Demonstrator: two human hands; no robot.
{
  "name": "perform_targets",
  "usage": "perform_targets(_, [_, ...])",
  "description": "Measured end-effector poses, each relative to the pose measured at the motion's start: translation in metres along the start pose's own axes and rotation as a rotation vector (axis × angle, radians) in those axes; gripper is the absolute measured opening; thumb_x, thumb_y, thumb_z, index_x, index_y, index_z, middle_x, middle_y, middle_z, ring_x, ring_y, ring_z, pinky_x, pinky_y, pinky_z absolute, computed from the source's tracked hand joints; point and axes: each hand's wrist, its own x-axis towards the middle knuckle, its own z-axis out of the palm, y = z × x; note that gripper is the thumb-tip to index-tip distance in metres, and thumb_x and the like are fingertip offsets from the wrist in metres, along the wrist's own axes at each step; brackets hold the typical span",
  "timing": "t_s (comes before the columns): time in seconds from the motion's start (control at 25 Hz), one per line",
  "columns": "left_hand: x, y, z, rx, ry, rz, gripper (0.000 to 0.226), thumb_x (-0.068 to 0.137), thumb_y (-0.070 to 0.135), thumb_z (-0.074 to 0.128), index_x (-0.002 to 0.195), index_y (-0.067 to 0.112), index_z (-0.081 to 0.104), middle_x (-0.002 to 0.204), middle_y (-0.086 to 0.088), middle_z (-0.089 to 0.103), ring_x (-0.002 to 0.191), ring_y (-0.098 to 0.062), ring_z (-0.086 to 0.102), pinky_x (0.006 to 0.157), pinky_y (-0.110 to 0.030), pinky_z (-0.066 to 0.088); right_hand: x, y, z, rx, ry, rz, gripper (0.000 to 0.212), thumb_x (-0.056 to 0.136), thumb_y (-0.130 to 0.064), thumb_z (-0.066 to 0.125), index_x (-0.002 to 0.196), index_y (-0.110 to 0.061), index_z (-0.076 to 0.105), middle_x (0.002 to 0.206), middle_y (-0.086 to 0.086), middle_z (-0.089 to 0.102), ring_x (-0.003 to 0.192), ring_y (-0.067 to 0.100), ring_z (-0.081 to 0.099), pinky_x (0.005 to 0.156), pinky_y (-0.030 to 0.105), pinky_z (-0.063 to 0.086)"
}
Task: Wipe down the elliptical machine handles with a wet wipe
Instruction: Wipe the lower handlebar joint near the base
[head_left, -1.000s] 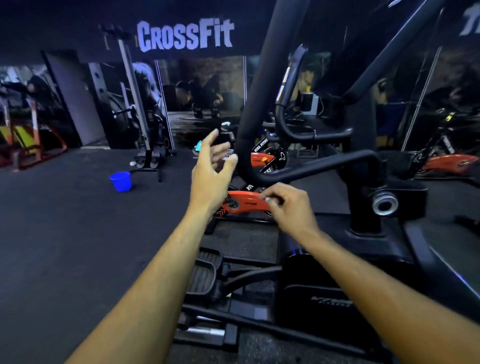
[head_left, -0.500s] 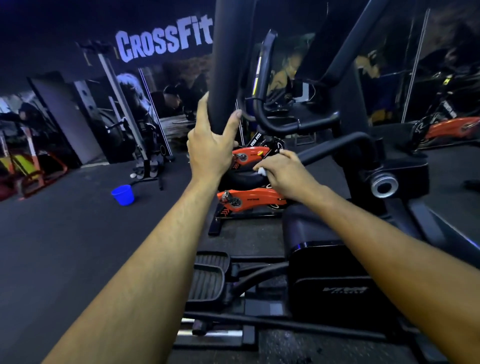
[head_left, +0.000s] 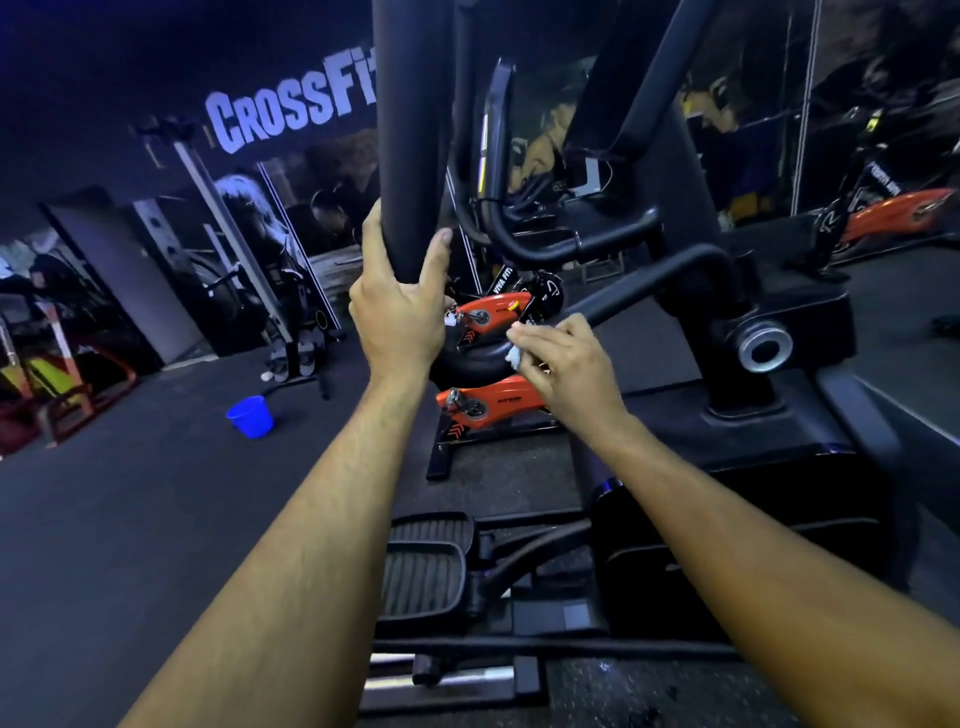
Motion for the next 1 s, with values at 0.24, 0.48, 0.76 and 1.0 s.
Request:
perform_targets(0.24, [0.003,-0.009,0.001,-0.026,-0.006,0.025,0.064,0.097,0.059,0.062,0.146,0.020,0.049,0.098,0.003,0.077,0.060,-0.017,0.073,0.067,-0.047,0.061,-0.006,-0.066,0.031,0.664,0.513,1.060,0.017,0.081,0.000,0.076,0.083,-0.016,0.073,0.084,0.000,0.066,0.066,0.008,0.062,0.068,0.024,0.053])
perform_targets(0.48, [0.004,-0.013,0.002,-0.033,0.005,0.056,0.066,0.097,0.060,0.061,0.147,0.019,0.047,0.096,-0.002,0.077,0.066,-0.021,0.074,0.069,-0.046,0.061,-0.009,-0.060,0.047,1.504,0.567,1.488,0.030,0.092,0.017,0.052,0.112,-0.005,0.062,0.092,0.013,0.071,0.078,0.018,0.070,0.085,0.034,0.059])
perform_targets(0.76, [0.004,-0.013,0.002,-0.032,0.016,0.060,0.066,0.096,0.062,0.061,0.145,0.020,0.048,0.094,0.002,0.076,0.073,-0.028,0.075,0.071,-0.049,0.061,0.000,-0.084,0.040,1.886,0.289,1.481,0.038,0.088,0.022,0.028,0.089,-0.004,0.056,0.080,0.014,0.069,0.085,0.025,0.062,0.081,0.033,0.053])
perform_targets(1.0, [0.004,-0.018,0.003,0.004,0.021,0.060,0.071,0.095,0.070,0.058,0.147,0.024,0.046,0.099,-0.003,0.077,0.073,-0.032,0.075,0.068,-0.051,0.060,0.015,-0.137,0.040,1.990,0.260,1.689,0.039,0.092,0.022,0.026,0.088,0.007,0.061,0.078,0.019,0.072,0.072,0.027,0.071,0.067,0.035,0.062])
